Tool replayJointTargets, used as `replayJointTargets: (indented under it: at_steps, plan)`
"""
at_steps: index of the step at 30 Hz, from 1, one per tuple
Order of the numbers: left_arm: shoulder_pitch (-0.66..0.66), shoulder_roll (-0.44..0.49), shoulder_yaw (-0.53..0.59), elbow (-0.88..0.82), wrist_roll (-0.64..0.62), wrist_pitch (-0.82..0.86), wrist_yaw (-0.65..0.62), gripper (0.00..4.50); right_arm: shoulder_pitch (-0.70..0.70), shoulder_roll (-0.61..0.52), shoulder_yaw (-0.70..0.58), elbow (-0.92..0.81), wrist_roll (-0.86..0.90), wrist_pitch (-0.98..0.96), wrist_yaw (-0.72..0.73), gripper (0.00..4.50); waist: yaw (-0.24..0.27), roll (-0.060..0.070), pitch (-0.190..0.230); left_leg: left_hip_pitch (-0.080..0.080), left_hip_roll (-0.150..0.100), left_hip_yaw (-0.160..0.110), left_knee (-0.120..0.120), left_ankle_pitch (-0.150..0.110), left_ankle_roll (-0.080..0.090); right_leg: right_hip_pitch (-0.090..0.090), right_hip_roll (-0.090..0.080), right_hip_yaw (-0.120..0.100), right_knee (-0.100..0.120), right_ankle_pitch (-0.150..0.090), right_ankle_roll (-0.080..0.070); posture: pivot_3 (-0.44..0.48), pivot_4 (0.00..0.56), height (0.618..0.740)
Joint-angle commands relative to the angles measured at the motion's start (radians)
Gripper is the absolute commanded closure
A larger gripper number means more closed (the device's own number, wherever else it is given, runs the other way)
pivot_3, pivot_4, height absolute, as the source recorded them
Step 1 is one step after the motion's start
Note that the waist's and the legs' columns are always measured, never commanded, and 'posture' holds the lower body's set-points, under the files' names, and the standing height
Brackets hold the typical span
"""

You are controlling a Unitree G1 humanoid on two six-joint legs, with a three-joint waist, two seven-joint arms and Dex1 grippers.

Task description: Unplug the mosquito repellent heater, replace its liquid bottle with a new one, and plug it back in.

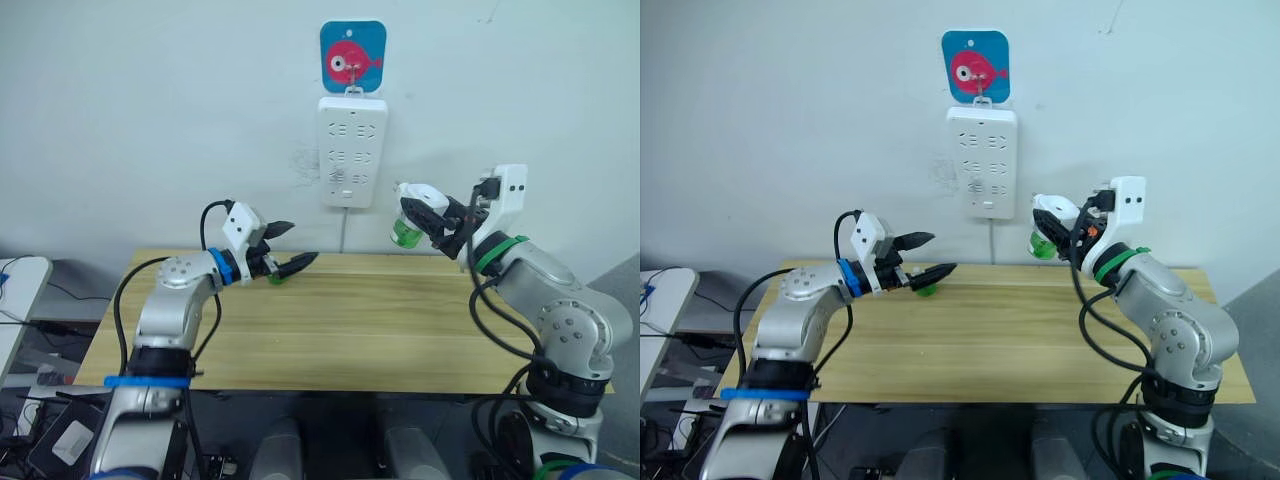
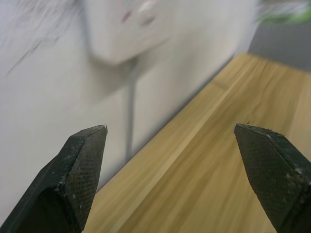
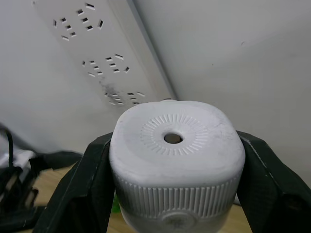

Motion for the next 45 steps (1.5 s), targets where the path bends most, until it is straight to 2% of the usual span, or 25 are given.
replayJointTargets:
  at_steps: [1, 4, 10, 14, 20, 23, 28, 32, 34, 37, 41, 45]
  plan:
    - [0.028, -0.118, -0.110, -0.193, -0.009, -0.017, 0.102, 0.07, -0.059, 0.065, -0.181, 0.051, 0.301, 0.056, -0.199, 1.55, 0.006, 0.002, 0.001, 0.000, -0.002, 0.000, 0.000, 0.000, 0.000, 0.000, -0.001, 0.000, 0.000, 0.000, 0.000, 0.046, 0.246, 0.740]
    - [0.021, -0.225, -0.163, -0.198, 0.025, -0.032, 0.201, 0.07, -0.065, 0.071, -0.204, 0.089, 0.504, 0.029, -0.367, 1.55, 0.004, 0.002, 0.003, 0.000, -0.003, 0.001, 0.000, 0.000, 0.000, 0.001, -0.001, -0.001, -0.001, 0.001, 0.001, 0.037, 0.248, 0.740]
    - [-0.054, -0.373, -0.220, -0.080, 0.110, -0.132, 0.359, 0.07, -0.016, -0.005, -0.103, 0.096, 0.810, -0.114, -0.609, 1.55, -0.012, 0.002, 0.004, 0.000, -0.010, 0.000, -0.002, 0.000, 0.001, 0.000, 0.000, 0.000, -0.001, 0.001, 0.001, 0.021, 0.246, 0.740]
    - [-0.073, -0.404, -0.230, -0.039, 0.120, -0.162, 0.389, 0.07, 0.008, -0.072, -0.030, 0.084, 0.939, -0.229, -0.697, 1.55, -0.019, 0.002, 0.005, 0.000, -0.011, 0.000, -0.002, 0.000, 0.001, 0.000, 0.000, 0.001, -0.001, 0.000, 0.002, 0.010, 0.248, 0.740]
    - [-0.104, -0.416, -0.235, 0.004, 0.113, -0.191, 0.387, 0.07, 0.039, -0.169, 0.066, 0.063, 1.039, -0.350, -0.734, 1.55, -0.019, 0.001, 0.005, -0.001, -0.012, 0.000, -0.001, 0.000, 0.001, 0.000, 0.000, 0.001, -0.002, 0.000, 0.002, 0.004, 0.245, 0.740]
    - [-0.114, -0.417, -0.230, 0.017, 0.106, -0.199, 0.385, 0.63, 0.054, -0.204, 0.100, 0.053, 1.060, -0.396, -0.736, 1.55, -0.019, 0.001, 0.005, -0.001, -0.012, 0.000, -0.001, 0.000, 0.001, 0.000, 0.000, 0.001, -0.002, 0.000, 0.003, 0.000, 0.245, 0.740]
    - [-0.107, -0.412, -0.230, 0.011, 0.093, -0.199, 0.374, 2.18, 0.073, -0.250, 0.140, 0.038, 1.085, -0.464, -0.734, 1.55, -0.018, 0.001, 0.005, -0.001, -0.012, 0.000, -0.002, 0.000, 0.001, 0.000, 0.000, 0.001, -0.002, -0.001, 0.003, -0.006, 0.240, 0.740]
    - [-0.098, -0.412, -0.234, -0.003, 0.089, -0.194, 0.371, 2.22, 0.088, -0.283, 0.165, 0.036, 1.097, -0.496, -0.726, 1.55, -0.018, 0.001, 0.006, -0.001, -0.012, 0.000, -0.002, 0.000, 0.001, 0.000, 0.000, 0.001, -0.002, -0.001, 0.003, -0.004, 0.236, 0.740]
    - [-0.096, -0.411, -0.235, -0.008, 0.086, -0.190, 0.369, 2.22, 0.098, -0.301, 0.177, 0.035, 1.119, -0.498, -0.706, 0.79, -0.017, 0.001, 0.006, -0.001, -0.012, 0.000, -0.002, 0.000, 0.001, 0.000, 0.000, 0.001, -0.002, -0.001, 0.003, -0.004, 0.236, 0.740]
    - [-0.101, -0.391, -0.236, -0.014, 0.081, -0.192, 0.345, 2.22, 0.108, -0.335, 0.189, 0.054, 1.138, -0.457, -0.643, 0.00, -0.018, 0.001, 0.006, -0.001, -0.012, 0.000, -0.002, 0.000, 0.001, -0.001, 0.000, 0.001, -0.003, -0.001, 0.004, -0.003, 0.231, 0.740]
    - [-0.122, -0.325, -0.239, -0.004, 0.054, -0.214, 0.244, 2.22, 0.107, -0.427, 0.184, 0.161, 1.139, -0.277, -0.457, 0.00, -0.017, 0.001, 0.006, -0.001, -0.012, 0.000, -0.002, 0.000, 0.001, -0.001, 0.000, 0.001, -0.002, -0.001, 0.003, 0.001, 0.226, 0.740]
    - [-0.152, -0.213, -0.258, 0.030, 0.040, -0.293, 0.059, 2.22, 0.047, -0.580, 0.190, 0.409, 1.139, 0.035, -0.123, 0.00, -0.012, 0.001, 0.006, -0.001, -0.012, 0.002, -0.001, 0.000, 0.001, 0.000, -0.001, 0.001, -0.003, -0.001, 0.003, 0.023, 0.230, 0.740]
